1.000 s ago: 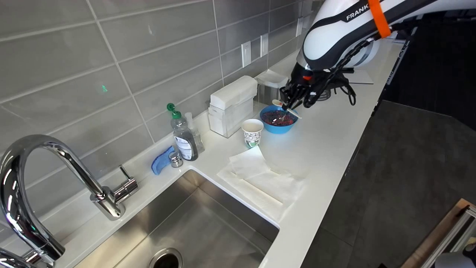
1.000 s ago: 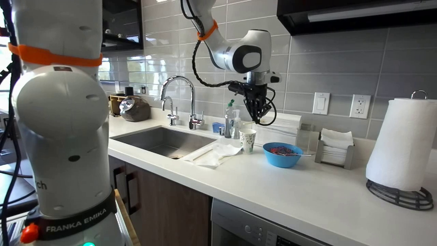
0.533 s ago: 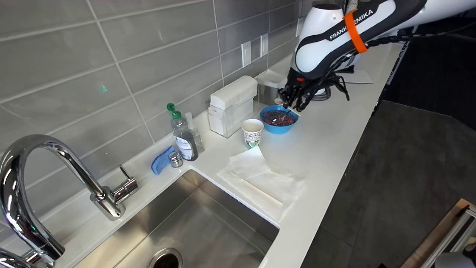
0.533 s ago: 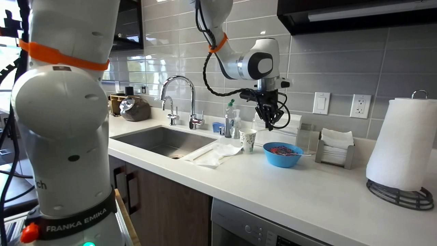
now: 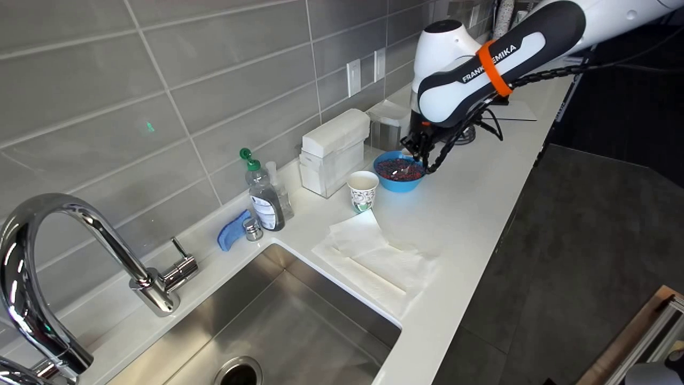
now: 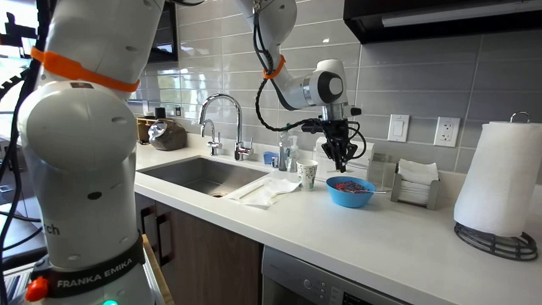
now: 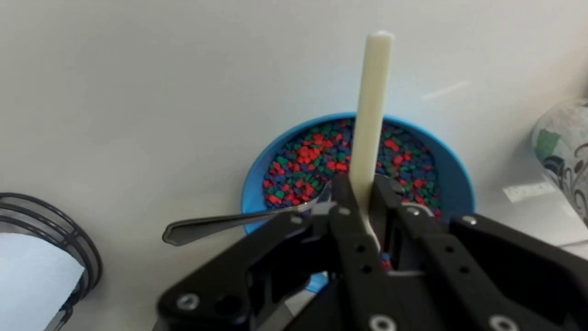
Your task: Transfer a spoonful of contents from the bowl into the cup
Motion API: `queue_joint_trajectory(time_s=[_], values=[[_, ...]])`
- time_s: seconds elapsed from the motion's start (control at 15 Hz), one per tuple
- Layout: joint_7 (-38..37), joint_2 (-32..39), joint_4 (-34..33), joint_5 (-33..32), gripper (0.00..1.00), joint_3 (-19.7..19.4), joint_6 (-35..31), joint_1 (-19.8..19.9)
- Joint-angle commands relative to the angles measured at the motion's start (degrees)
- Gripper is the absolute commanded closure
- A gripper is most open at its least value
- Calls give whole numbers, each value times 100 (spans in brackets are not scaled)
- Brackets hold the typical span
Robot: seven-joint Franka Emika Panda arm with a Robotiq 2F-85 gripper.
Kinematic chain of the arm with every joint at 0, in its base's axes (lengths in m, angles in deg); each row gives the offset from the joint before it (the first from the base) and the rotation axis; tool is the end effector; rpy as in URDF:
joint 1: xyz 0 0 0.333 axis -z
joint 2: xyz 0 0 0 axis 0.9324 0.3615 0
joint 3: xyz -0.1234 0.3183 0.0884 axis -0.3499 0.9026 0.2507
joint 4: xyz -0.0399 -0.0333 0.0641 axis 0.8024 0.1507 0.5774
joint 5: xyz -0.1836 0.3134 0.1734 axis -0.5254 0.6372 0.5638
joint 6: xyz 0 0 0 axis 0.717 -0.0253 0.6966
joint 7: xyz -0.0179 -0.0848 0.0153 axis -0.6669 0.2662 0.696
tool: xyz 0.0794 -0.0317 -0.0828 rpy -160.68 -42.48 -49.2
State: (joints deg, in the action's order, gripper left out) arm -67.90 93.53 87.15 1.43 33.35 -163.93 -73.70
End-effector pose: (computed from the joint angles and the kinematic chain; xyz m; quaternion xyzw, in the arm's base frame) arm 0.6442 0.0183 0.3429 0.9938 -0.0133 0.0847 0.0710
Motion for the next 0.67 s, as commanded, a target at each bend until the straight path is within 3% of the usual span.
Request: queue_joint_trajectory(time_s=[0.0,0.33,0.6], values=[[-370,187,-481,-742,96,-129,977,-284],[-329,341,-1028,-1665,96,-6,2118,-538],[-308,520,-1342,-2416,96,82,2653,-786]])
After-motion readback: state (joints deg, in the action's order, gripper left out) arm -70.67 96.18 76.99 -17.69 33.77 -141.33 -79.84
